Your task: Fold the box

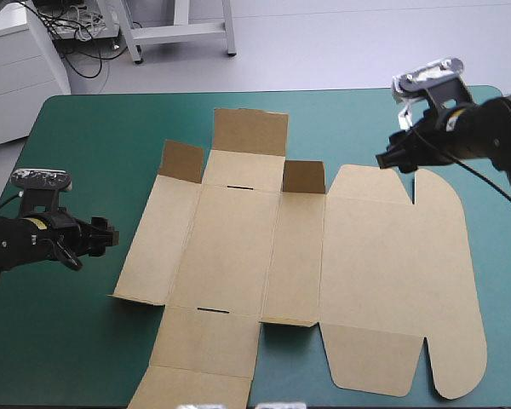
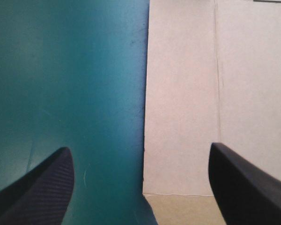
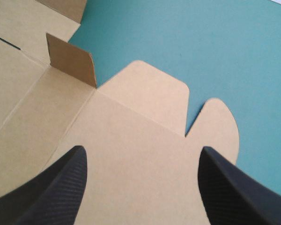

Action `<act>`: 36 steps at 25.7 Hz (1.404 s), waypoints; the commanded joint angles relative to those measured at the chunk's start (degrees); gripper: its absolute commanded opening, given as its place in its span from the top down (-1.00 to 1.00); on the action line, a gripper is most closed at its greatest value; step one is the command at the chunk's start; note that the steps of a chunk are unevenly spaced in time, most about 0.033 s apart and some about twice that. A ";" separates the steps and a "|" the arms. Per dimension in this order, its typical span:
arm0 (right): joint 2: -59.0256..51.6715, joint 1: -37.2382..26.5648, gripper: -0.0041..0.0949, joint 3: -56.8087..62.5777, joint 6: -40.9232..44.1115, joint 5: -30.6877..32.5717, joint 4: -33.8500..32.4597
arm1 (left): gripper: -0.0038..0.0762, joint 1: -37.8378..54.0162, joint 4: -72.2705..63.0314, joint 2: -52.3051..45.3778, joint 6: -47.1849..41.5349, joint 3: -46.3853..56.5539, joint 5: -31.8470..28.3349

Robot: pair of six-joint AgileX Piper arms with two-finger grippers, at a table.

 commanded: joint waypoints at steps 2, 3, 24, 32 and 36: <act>-10.81 -0.41 -0.32 6.65 3.44 0.00 -5.54 | -0.50 -0.17 2.49 3.47 -1.11 -1.94 -1.83; -12.55 -0.41 -0.32 7.78 4.04 0.00 -7.04 | -0.50 -0.07 2.61 4.36 -1.11 -1.94 -1.57; -29.54 -0.41 -0.32 12.51 6.15 -0.04 -6.76 | -0.49 21.62 -30.14 22.38 23.63 1.59 8.95; -29.54 -0.41 -0.32 12.51 5.87 -0.04 -6.64 | -0.44 21.65 -40.54 36.52 30.62 1.59 13.10; -29.54 -0.41 -0.32 12.51 5.87 -0.04 -6.64 | -0.43 21.28 -43.99 38.32 32.74 1.59 16.42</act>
